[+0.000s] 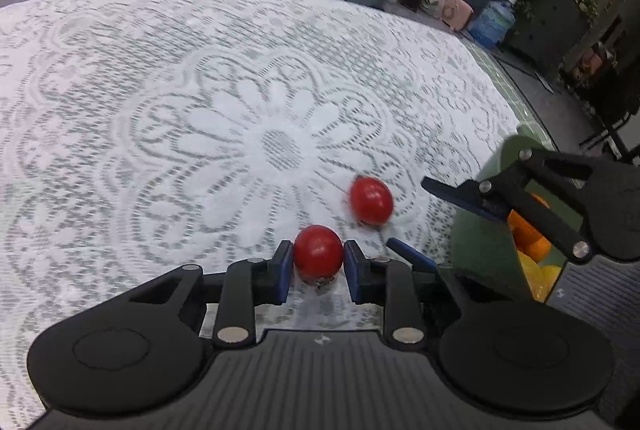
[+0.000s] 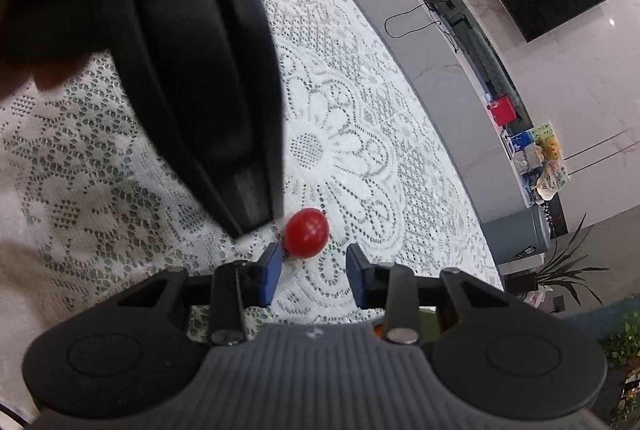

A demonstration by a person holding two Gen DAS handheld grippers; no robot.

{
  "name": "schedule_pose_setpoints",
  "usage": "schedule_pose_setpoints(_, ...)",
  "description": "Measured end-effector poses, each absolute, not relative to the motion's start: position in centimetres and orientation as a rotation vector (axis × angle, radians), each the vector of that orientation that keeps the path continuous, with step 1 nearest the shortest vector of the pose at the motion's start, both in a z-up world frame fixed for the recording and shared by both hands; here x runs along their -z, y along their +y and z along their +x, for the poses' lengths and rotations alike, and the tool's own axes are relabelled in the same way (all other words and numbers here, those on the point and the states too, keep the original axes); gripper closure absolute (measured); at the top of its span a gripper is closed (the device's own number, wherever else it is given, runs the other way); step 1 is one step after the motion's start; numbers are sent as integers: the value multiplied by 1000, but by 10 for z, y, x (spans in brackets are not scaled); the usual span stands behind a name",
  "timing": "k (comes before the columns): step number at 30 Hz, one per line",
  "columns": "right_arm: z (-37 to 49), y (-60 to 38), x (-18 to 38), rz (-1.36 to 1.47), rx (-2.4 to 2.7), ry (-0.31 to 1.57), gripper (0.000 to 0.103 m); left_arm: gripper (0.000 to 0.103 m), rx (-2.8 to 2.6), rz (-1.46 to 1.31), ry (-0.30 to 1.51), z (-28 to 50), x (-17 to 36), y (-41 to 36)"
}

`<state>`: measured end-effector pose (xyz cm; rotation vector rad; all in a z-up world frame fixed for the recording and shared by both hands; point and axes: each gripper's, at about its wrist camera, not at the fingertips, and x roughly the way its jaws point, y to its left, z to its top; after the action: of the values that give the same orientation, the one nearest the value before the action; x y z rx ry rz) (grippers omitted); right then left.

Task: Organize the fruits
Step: 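Grasp a red tomato with the left tool while the right tool grasps the other tomato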

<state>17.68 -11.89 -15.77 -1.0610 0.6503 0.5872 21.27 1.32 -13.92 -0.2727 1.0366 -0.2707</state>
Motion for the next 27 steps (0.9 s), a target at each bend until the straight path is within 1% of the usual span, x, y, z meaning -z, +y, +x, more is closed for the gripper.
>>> schedule_pose_setpoints(10, 208, -115, 157, -957, -600, 756, 71, 73, 205, -242, 1056, 204, 136, 35)
schedule_pose_setpoints(16, 224, -114, 160, -873, -592, 841, 71, 73, 214, -208, 1074, 200, 141, 33)
schedule_pose_setpoints(22, 241, -111, 165, -811, -575, 881, 72, 72, 220, -186, 1072, 201, 143, 29)
schedule_pose_setpoints(24, 244, -112, 164, -778, -573, 903, 77, 72, 218, -185, 1070, 201, 143, 29)
schedule_pose_setpoints(27, 247, -112, 163, -743, -562, 922, 78, 72, 219, -177, 1064, 200, 143, 28)
